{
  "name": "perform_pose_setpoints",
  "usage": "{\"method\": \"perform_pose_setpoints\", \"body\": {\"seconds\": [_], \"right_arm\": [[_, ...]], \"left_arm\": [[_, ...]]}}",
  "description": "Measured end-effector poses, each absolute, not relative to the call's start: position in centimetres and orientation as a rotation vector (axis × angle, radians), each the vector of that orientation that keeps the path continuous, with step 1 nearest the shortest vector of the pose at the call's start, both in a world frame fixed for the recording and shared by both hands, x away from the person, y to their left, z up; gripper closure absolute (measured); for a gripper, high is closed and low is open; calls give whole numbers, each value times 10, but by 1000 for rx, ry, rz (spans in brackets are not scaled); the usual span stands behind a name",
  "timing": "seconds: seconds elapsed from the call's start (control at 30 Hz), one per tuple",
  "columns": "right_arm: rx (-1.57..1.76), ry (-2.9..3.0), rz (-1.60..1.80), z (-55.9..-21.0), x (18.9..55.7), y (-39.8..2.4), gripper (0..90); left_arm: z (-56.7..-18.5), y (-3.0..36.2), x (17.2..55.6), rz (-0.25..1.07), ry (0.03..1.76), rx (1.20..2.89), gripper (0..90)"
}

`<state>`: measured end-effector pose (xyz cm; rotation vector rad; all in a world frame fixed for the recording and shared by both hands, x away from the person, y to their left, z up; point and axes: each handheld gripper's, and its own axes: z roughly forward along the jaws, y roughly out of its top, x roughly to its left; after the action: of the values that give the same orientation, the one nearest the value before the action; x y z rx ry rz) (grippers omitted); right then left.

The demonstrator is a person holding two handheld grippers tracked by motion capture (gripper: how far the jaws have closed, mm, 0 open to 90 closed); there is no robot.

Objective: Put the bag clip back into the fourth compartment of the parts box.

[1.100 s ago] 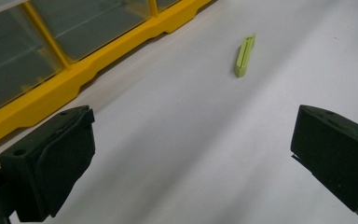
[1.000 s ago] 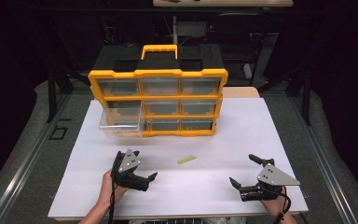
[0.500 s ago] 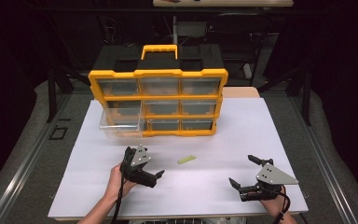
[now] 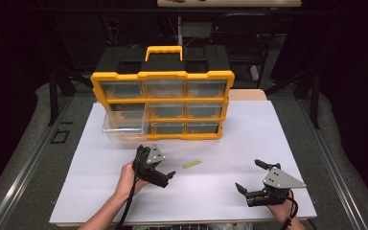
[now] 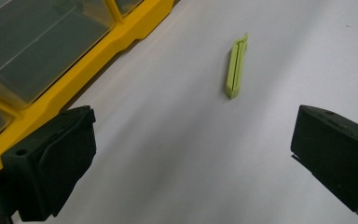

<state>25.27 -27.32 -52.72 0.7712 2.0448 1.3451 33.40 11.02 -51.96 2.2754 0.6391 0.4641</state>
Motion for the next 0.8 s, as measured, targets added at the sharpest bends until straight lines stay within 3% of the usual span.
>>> {"method": "perform_pose_setpoints", "body": {"seconds": [0.8], "right_arm": [[794,2069,1346,-528,254,-273,0]], "left_arm": [[-519,60,361,377,549,2406,25]]}}
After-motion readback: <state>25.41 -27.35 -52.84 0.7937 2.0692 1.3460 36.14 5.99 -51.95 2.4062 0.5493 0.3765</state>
